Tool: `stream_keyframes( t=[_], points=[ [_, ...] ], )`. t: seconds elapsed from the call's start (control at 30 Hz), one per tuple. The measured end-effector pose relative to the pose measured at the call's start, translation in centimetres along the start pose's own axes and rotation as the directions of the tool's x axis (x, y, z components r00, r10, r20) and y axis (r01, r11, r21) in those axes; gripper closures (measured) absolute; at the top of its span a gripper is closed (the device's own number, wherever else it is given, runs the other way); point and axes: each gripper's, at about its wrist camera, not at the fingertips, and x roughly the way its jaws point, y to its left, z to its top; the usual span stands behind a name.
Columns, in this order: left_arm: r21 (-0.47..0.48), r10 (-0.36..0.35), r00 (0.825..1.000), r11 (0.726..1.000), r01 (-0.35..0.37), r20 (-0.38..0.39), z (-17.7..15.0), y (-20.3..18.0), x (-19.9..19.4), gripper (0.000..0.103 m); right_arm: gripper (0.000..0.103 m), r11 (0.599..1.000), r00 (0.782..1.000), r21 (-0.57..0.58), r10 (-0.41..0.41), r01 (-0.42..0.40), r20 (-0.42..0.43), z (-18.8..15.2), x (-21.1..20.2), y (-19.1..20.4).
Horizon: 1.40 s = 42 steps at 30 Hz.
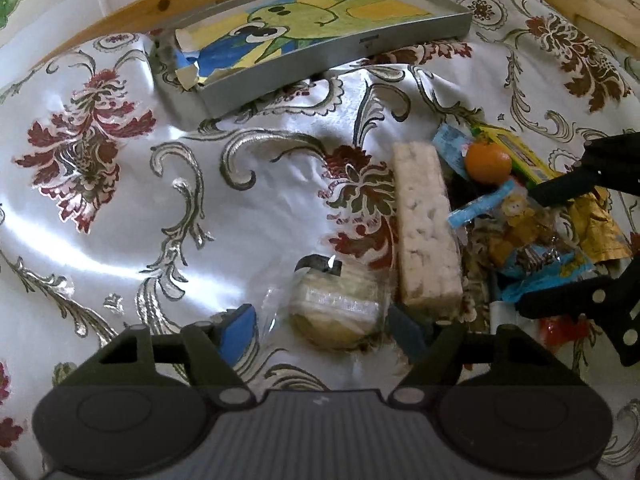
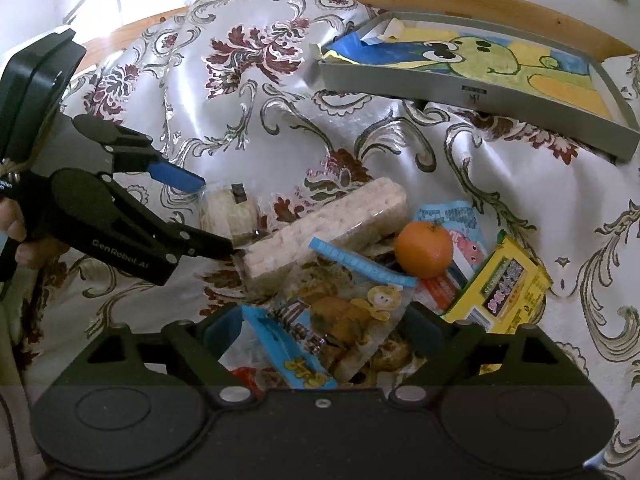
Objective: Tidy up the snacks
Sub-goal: 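Move the left tool to the wrapped round bun while the right tool approaches the blue snack, then grasp and lift the wrapped bun with the left tool while the right tool grasps the blue snack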
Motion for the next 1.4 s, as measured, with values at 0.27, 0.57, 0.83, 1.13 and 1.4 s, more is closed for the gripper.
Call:
stream_keyframes(
  t=[0.27, 0.57, 0.83, 1.13, 1.4],
  points=[
    [-0.008, 0.007, 1.000, 1.000, -0.007, 0.016, 0.0, -0.7, 0.1, 0.040, 0.013, 1.000, 1.000, -0.025, -0.018, 0.018, -0.001, -0.1, 0.3, 0.5],
    [-0.098, 0.009, 1.000, 0.995, -0.008, 0.016, 0.1, -0.6, -0.2, 0.052, 0.026, 0.999, 0.999, -0.021, -0.033, 0.034, 0.013, -0.1, -0.1, 0.4],
    [-0.173, 0.043, 0.999, 0.984, -0.040, 0.010, 0.0, -1.0, -0.7, 0.056, 0.030, 0.994, 0.998, -0.095, -0.058, 0.060, 0.025, -0.3, -0.3, 1.6],
    [-0.277, 0.058, 0.998, 0.960, -0.047, 0.032, -0.5, -1.5, -2.9, 0.056, 0.015, 0.998, 0.998, -0.039, -0.057, 0.056, -0.011, -0.6, 0.1, 1.2],
    [-0.298, 0.093, 0.994, 0.952, -0.074, 0.050, -0.7, -2.7, -4.0, 0.056, 0.035, 0.993, 0.996, -0.069, -0.089, 0.090, 0.023, -0.8, -0.2, 1.3]
  ],
)
